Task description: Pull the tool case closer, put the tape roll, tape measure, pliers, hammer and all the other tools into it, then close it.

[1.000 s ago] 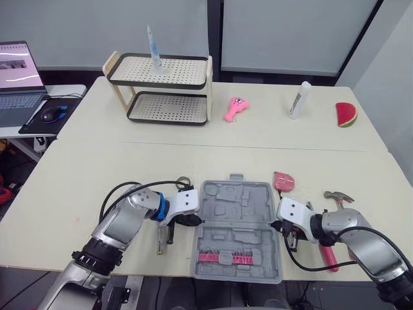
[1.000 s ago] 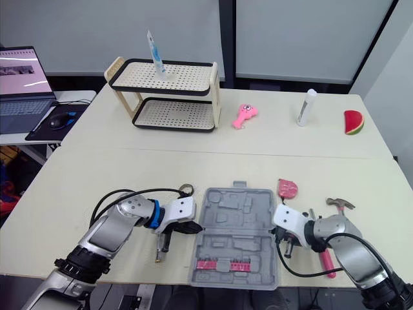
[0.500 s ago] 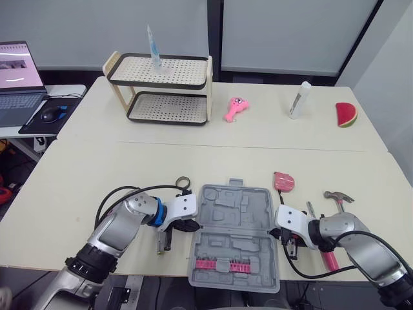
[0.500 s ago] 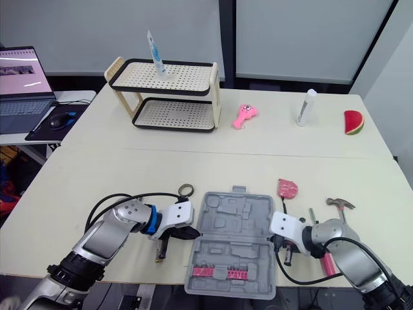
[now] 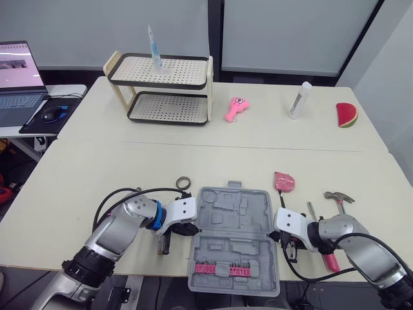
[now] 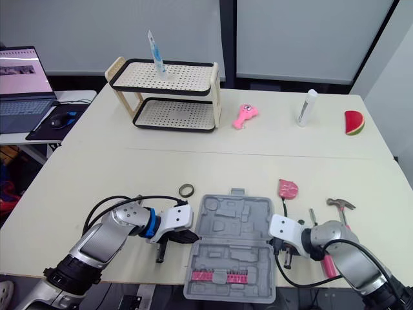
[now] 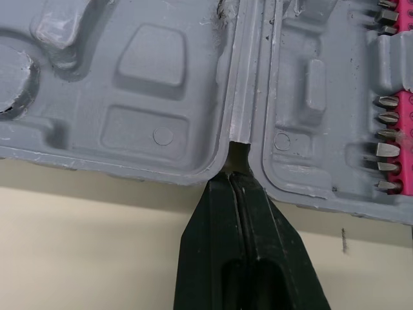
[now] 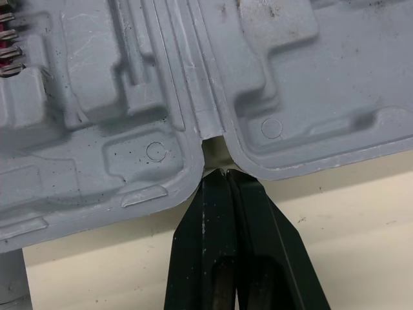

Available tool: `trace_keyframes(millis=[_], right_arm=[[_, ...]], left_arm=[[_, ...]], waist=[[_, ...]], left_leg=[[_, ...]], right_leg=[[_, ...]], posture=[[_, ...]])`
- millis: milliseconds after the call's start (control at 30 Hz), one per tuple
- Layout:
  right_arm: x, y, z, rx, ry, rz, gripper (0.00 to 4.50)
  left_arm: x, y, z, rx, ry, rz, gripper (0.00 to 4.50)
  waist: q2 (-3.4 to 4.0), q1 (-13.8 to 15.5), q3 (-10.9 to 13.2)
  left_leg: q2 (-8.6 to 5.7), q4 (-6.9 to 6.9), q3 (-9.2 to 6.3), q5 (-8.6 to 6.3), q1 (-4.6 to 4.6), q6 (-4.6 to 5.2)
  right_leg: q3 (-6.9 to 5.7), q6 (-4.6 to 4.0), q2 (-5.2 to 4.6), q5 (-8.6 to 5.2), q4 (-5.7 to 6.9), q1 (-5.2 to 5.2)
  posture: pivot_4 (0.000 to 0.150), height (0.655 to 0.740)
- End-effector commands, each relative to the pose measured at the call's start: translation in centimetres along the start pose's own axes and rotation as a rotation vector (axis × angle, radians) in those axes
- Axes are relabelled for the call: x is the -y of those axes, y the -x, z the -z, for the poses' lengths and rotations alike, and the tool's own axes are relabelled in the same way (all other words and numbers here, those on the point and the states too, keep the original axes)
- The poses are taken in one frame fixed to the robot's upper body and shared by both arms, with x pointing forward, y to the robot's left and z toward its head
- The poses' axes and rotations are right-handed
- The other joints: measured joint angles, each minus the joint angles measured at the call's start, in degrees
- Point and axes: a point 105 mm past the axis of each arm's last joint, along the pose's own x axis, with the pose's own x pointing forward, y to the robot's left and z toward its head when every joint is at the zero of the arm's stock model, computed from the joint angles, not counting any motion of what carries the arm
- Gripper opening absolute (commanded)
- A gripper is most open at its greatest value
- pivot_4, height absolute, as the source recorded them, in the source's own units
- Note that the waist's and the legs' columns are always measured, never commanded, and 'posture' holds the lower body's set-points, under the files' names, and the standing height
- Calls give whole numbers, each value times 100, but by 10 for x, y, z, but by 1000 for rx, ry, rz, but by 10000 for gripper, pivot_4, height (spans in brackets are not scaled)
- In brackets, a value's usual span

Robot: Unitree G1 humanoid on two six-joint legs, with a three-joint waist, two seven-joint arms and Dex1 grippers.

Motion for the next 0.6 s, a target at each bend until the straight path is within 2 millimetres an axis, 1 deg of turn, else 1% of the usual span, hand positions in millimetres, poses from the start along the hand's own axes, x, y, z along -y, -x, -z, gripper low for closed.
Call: trace_keyframes(millis=[33,600], right_arm=[[-9,2,-15,50,53,-36,244],[-15,2,-11,28,46,-64,244]], left_arm=[[10,-6,-12,44,-42,47,0],[15,-6,-12,36,-38,68,0]], waist=[[0,0,0],[0,10,0]], left_leg=[[0,0,-1,0,0,0],[0,-1,-6,0,3,0]], right_leg=[[-1,0,0,0,-1,1],[-4,0,0,0,-11,13]], posture=[[1500,7350],[1500,7350]])
